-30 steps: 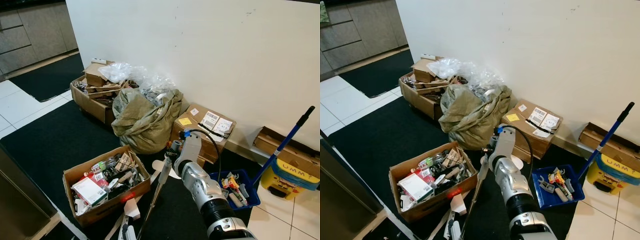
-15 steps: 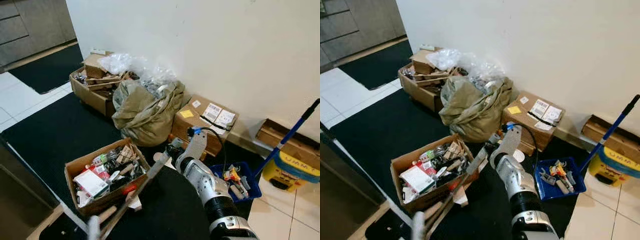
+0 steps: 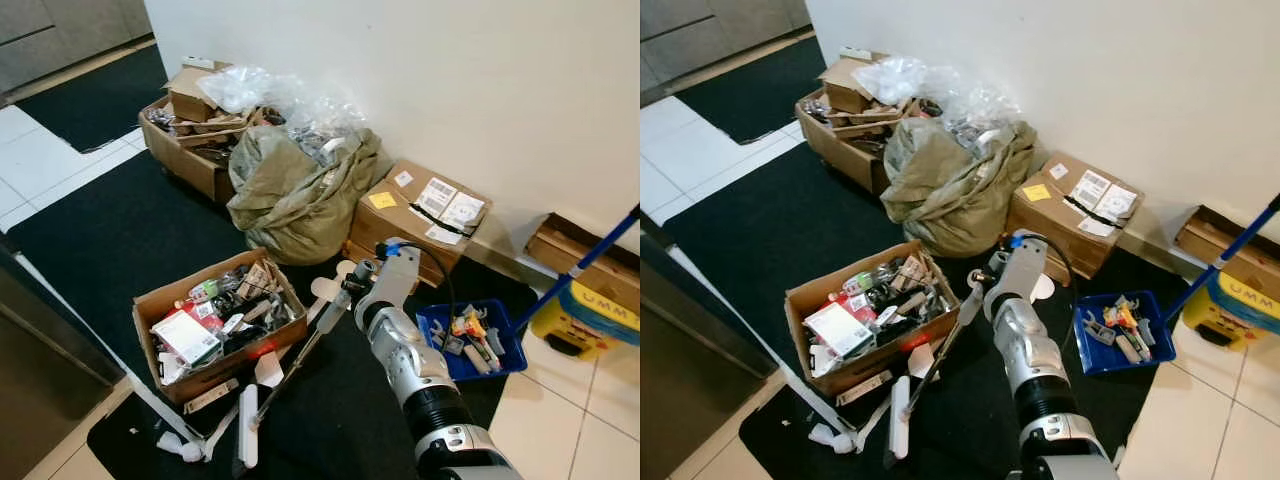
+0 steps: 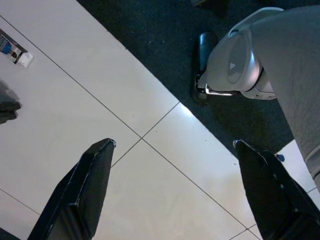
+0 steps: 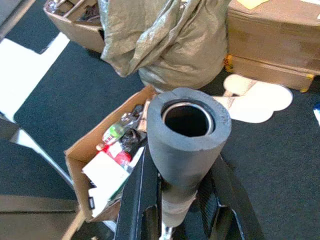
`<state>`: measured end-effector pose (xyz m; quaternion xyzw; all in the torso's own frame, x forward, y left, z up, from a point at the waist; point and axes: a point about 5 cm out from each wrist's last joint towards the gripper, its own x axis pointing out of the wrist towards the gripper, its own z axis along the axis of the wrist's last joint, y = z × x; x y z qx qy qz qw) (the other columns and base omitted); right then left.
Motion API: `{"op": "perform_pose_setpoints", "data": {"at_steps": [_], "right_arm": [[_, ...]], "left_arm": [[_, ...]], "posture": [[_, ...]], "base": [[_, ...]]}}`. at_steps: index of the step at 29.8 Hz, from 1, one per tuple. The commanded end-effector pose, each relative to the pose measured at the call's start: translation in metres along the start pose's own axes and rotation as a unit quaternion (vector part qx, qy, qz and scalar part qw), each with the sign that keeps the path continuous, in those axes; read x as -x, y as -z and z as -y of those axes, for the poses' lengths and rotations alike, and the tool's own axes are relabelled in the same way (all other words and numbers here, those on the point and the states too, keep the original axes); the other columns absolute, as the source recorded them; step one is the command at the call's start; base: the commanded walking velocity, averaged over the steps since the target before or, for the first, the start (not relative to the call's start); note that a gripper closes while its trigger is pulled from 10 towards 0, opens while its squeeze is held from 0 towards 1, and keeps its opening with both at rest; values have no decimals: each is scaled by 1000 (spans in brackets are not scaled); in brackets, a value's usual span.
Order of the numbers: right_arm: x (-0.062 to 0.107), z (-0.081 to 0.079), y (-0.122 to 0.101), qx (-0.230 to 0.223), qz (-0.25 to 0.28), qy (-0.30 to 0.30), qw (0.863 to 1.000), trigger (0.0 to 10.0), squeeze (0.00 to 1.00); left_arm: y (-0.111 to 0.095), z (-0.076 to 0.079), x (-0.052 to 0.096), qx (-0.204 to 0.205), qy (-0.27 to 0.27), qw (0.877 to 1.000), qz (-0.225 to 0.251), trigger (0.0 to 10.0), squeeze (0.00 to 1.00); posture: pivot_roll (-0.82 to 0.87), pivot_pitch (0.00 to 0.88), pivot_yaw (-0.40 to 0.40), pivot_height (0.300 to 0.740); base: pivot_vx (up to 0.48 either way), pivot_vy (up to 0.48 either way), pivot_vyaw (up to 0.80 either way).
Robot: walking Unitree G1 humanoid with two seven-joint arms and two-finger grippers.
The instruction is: Sweep floor
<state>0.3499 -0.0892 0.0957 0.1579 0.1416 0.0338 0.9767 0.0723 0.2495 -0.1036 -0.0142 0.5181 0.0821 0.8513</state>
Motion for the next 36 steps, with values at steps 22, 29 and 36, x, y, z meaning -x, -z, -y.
{"op": "perform_pose_setpoints", "data": {"at_steps": [22,29,36], "right_arm": [[-6,38,-69,59,189,135,971,10000,0],[-4,62,-67,83,174,189,963,10000,0],[1,91,-67,104,152,256,949,10000,0]], "left_arm": [[6,-6,3,-19,1,1000,-14,10000,0],[2,-4,1,-20,4,1000,-9,10000,0],[-1,-1,-1,-20,8,1000,-7,10000,0]], "posture": [[23,206,18,740],[9,196,19,740],[-13,180,14,740]], "base": [[0,0,0],[0,0,0],[0,0,0]]}}
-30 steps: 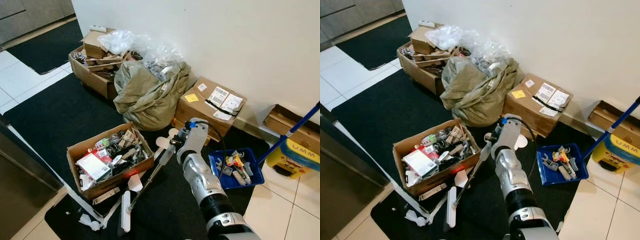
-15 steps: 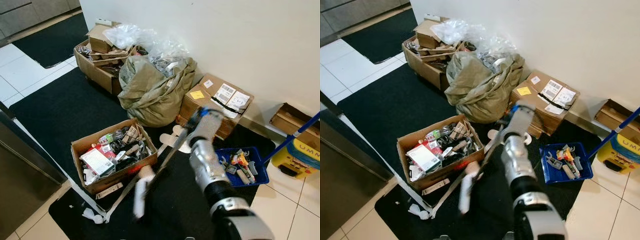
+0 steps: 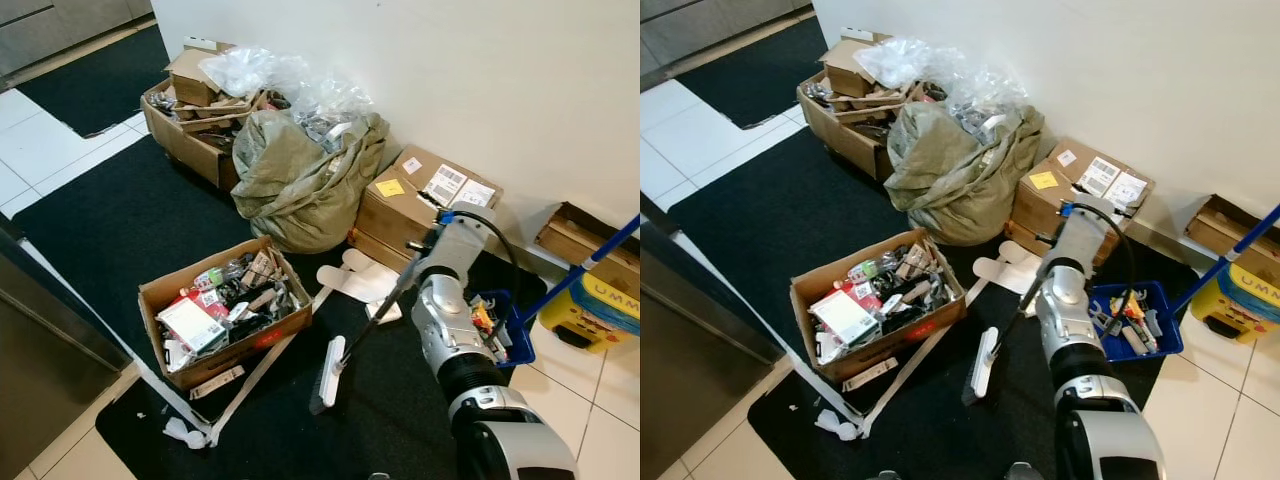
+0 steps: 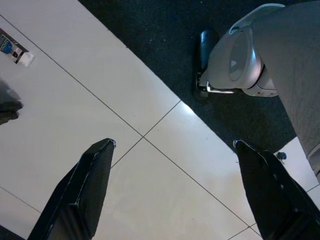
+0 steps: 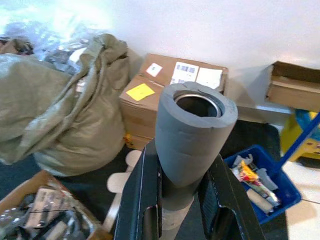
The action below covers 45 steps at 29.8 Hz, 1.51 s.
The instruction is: Sweep floor
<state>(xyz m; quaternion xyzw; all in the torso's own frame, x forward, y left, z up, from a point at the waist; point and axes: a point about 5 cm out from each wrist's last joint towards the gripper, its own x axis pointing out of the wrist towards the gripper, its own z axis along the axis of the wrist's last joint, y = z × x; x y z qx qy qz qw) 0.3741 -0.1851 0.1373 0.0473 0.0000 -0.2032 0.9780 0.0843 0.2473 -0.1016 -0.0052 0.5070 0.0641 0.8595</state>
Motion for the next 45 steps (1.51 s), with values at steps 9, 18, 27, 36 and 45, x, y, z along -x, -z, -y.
{"op": "perform_pose_setpoints", "data": {"at_steps": [9,18,27,36,45], "right_arm": [[-7,7,-10,-29,8,-18,999,10000,0],[-11,-7,-59,29,130,-103,986,10000,0],[-4,-34,-81,69,180,-229,954,10000,0],[-3,-31,-88,41,191,-239,951,10000,0],[0,-38,-100,25,206,-262,943,10000,0]], "left_arm": [[5,-2,1,0,0,1000,-17,10000,0],[-6,-1,-2,19,11,1000,7,10000,0],[-13,2,-4,36,15,999,19,10000,0],[-18,3,-5,28,19,999,22,10000,0],[-19,3,-5,18,19,999,20,10000,0]], "posture": [[-20,174,17,740],[-34,137,21,740],[-52,56,-7,740],[-52,28,4,740],[-50,19,9,740]], "base": [[0,0,0],[0,0,0],[232,0,0],[285,0,0],[316,0,0]]}}
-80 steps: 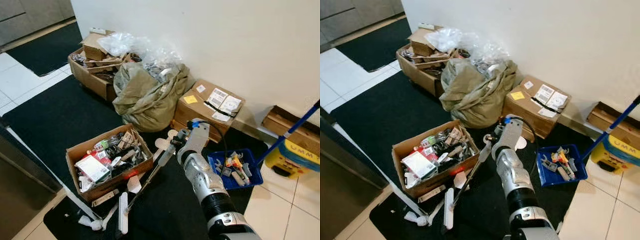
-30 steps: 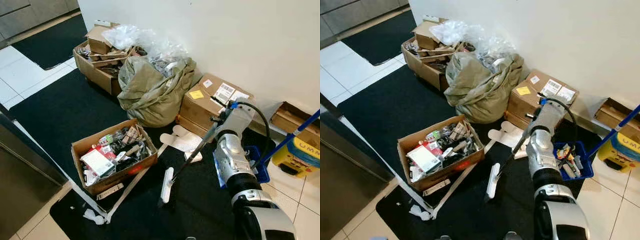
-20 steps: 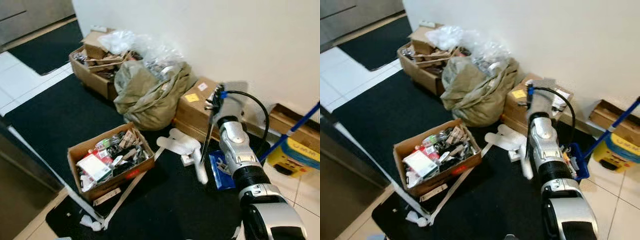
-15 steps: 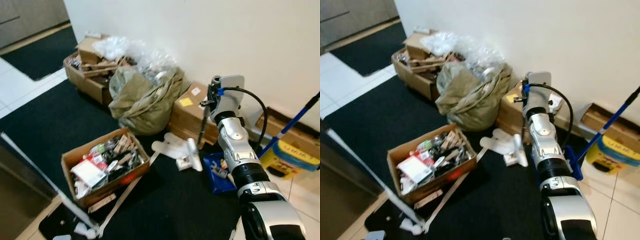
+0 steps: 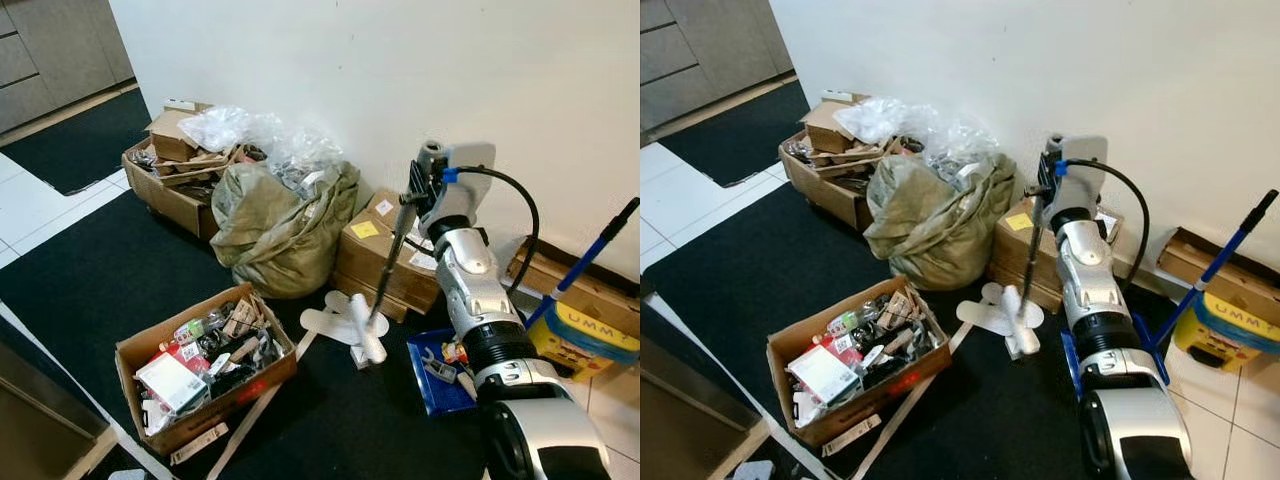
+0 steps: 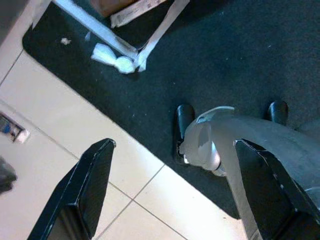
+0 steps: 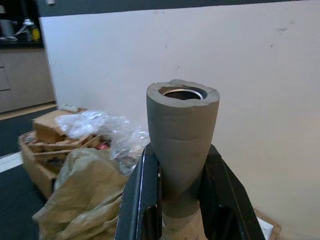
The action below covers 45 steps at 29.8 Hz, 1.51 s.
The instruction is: Sweep floor
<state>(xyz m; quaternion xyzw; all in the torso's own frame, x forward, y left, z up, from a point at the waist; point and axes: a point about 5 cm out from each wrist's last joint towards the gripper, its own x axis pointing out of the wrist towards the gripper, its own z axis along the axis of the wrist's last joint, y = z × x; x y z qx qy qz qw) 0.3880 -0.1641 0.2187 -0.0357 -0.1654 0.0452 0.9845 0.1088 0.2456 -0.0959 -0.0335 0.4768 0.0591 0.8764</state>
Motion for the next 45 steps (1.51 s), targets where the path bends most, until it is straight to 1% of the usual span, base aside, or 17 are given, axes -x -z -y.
{"op": "perform_pose_setpoints", "data": {"at_steps": [1,3,11,13,17,20,22,24,25,26,28,29,31,38,41,43,45], "right_arm": [[-7,-2,-20,-13,45,-6,999,10000,0],[-8,-7,-18,-30,35,-13,999,10000,0],[-6,-12,-13,-58,24,-22,998,10000,0],[-5,-14,-13,-75,22,-28,997,10000,0],[-5,-15,-13,-85,18,-32,996,10000,0],[-6,-16,-6,-94,-11,-32,995,10000,0],[-5,-16,-5,-94,-16,-34,995,10000,0],[-2,-20,9,-92,-57,-38,993,10000,0],[-2,-20,9,-92,-57,-38,993,10000,0],[1,-22,15,-91,-76,-40,992,10000,0],[1,-22,15,-91,-76,-40,992,10000,0],[9,-29,32,-94,-119,-41,988,10000,0],[15,-34,42,-105,-138,-38,984,10000,0],[31,-46,67,-116,-176,-13,977,10000,0],[34,-48,73,-121,-186,-2,975,10000,0],[43,-52,84,-113,-205,18,972,10000,0],[45,-53,86,-115,-207,19,971,10000,0]], "left_arm": [[5,-2,2,-5,-1,1000,-13,10000,0],[5,-2,1,-6,0,1000,-13,10000,0],[5,-2,2,-8,2,1000,-12,10000,0],[5,-2,2,-10,3,1000,-13,10000,0],[5,-2,2,-11,3,1000,-14,10000,0],[6,-2,2,-12,3,1000,-15,10000,0],[6,-2,2,-12,2,1000,-15,10000,0],[6,-2,2,-13,3,1000,-16,10000,0],[6,-2,2,-13,3,1000,-16,10000,0],[6,-2,2,-13,3,1000,-16,10000,0],[6,-2,2,-13,3,1000,-16,10000,0],[7,-2,2,-12,1,1000,-19,10000,0],[8,-1,2,-12,1,1000,-21,10000,0],[11,0,3,-12,6,1000,-26,10000,0],[12,1,3,-14,13,999,-28,10000,0],[16,1,4,-21,20,999,-37,10000,0],[17,1,4,-22,19,999,-38,10000,0]], "posture": [[-50,19,9,740],[-48,9,8,740],[-48,10,10,740],[-48,11,11,740],[-48,11,11,740],[-48,11,11,740],[-48,11,11,740],[-50,16,11,740],[-50,16,11,740],[-50,16,11,740],[-50,16,11,740],[-50,21,8,740],[-51,23,9,740],[-47,43,4,740],[-45,50,3,740],[-45,61,6,740],[-43,70,7,740]], "base": [[330,0,0],[334,0,-781],[332,0,-780],[336,0,0],[332,0,0],[333,0,0],[334,0,0],[334,0,0],[334,0,0],[334,0,0],[334,0,0],[0,0,0],[0,0,0],[0,0,0],[0,0,0],[0,-469,0],[0,-471,0]]}}
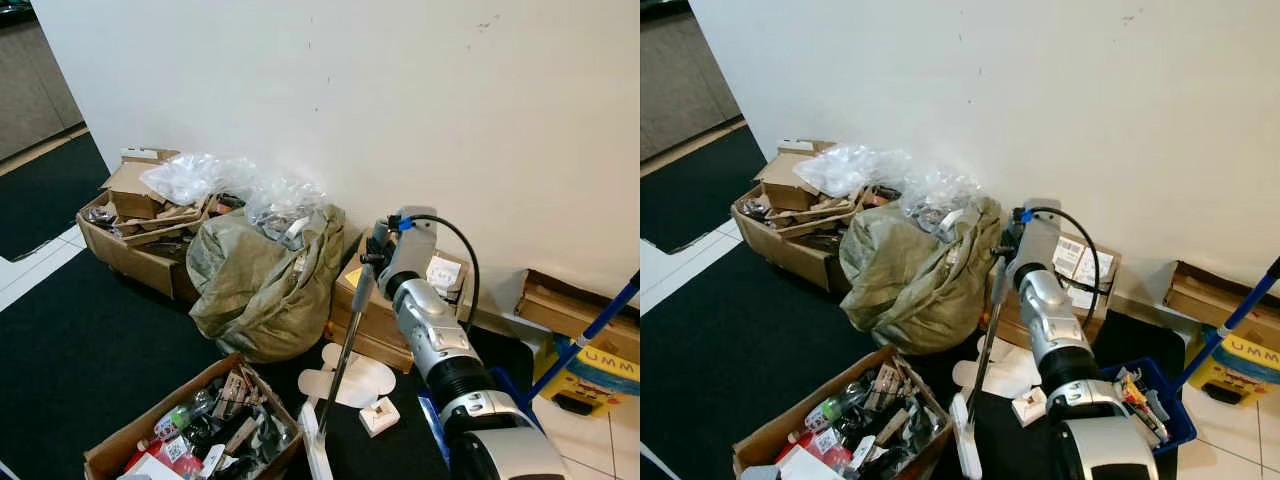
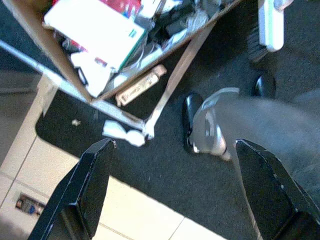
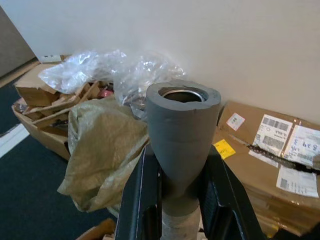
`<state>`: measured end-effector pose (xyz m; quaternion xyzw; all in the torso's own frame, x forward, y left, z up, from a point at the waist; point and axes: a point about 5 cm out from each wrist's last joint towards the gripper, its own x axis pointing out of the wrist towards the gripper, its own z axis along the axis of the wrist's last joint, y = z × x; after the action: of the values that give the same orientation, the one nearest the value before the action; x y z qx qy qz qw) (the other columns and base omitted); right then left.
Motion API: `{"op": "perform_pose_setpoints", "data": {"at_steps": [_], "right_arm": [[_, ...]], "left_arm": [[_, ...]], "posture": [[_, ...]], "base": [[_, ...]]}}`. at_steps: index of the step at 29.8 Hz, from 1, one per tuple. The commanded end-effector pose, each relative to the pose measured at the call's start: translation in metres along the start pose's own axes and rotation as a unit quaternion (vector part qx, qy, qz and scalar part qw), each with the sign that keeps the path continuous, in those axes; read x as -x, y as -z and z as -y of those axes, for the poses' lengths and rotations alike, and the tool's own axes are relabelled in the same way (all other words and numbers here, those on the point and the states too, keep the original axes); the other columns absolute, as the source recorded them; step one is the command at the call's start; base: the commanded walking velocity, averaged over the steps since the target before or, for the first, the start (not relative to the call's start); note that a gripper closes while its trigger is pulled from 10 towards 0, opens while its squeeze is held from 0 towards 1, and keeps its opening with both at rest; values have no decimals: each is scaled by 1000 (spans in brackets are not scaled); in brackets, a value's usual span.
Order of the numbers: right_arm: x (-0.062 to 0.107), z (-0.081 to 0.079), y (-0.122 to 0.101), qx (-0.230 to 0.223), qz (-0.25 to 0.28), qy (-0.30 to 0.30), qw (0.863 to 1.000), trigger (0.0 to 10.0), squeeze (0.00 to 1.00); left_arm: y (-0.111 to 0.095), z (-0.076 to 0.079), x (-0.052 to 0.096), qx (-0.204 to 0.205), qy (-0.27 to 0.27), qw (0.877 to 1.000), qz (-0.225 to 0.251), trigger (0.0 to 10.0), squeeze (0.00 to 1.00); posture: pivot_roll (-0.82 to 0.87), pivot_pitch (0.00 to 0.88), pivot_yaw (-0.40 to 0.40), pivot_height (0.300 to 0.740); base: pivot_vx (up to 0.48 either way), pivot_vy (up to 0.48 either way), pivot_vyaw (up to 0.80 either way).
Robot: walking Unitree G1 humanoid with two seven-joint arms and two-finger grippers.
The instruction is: Sweep floor
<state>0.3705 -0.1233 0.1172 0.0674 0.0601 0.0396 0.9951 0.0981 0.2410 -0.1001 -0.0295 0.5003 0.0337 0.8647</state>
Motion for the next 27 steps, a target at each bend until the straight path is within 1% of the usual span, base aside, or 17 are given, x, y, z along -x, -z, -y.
{"op": "perform_pose_setpoints", "data": {"at_steps": [1,2,3,4,5,6,7,8,9,10,12,16,17,20,22,24,27], "right_arm": [[1,-4,1,-9,11,3,1000,10000,0],[2,-6,3,-23,12,1,1000,10000,0],[2,-6,3,-23,12,1,1000,10000,0],[3,-7,5,-32,12,-1,999,10000,0],[3,-7,5,-32,12,-1,999,10000,0],[4,-13,8,-57,23,-4,998,10000,0],[4,-13,8,-57,23,-4,998,10000,0],[4,-16,9,-69,27,-4,997,10000,0],[4,-17,10,-84,27,4,996,10000,0],[3,-19,7,-104,43,17,993,10000,0],[2,-21,3,-117,55,37,991,10000,0],[1,-22,1,-119,66,57,989,10000,0],[0,-22,-1,-123,74,73,987,10000,0],[0,-22,-2,-112,79,87,987,10000,0],[0,-20,-4,-93,90,93,987,10000,0],[0,-17,-7,-85,106,103,985,10000,0],[-1,-16,-9,-72,113,104,986,10000,0]], "left_arm": [[6,-3,2,-4,-3,1000,-11,10000,0],[7,-3,3,-2,-6,1000,-12,10000,0],[7,-3,3,-2,-6,1000,-12,10000,0],[8,-4,3,0,-8,1000,-12,10000,0],[8,-4,3,0,-8,1000,-12,10000,0],[11,-5,4,5,-12,1000,-13,10000,0],[11,-5,4,5,-12,1000,-13,10000,0],[12,-5,5,7,-12,1000,-12,10000,0],[14,-6,5,7,-12,1000,-12,10000,0],[15,-6,6,8,-12,1000,-12,10000,0],[17,-6,7,10,-11,1000,-12,10000,0],[19,-7,8,12,-11,1000,-14,10000,0],[20,-7,8,12,-11,1000,-16,10000,0],[21,-7,8,13,-11,1000,-17,10000,0],[22,-7,9,13,-12,1000,-18,10000,0],[22,-7,9,13,-12,1000,-19,10000,0],[22,-7,9,12,-11,1000,-18,10000,0]], "posture": [[-43,73,8,740],[-39,81,9,740],[-39,81,9,740],[-39,81,9,740],[-39,81,9,740],[-27,99,5,740],[-27,99,5,740],[-27,99,5,740],[-17,110,-2,740],[-13,118,-3,740],[-9,125,-5,740],[-4,130,-8,740],[1,134,-10,740],[2,136,-11,740],[3,137,-11,740],[7,139,-7,740],[14,138,-7,740]], "base": [[0,-469,0],[0,-431,0],[0,-431,0],[0,0,0],[0,0,0],[0,0,0],[0,0,0],[0,0,0],[0,0,0],[0,0,0],[0,0,0],[0,0,0],[0,0,0],[0,0,0],[0,0,0],[0,0,0],[0,0,0]]}}
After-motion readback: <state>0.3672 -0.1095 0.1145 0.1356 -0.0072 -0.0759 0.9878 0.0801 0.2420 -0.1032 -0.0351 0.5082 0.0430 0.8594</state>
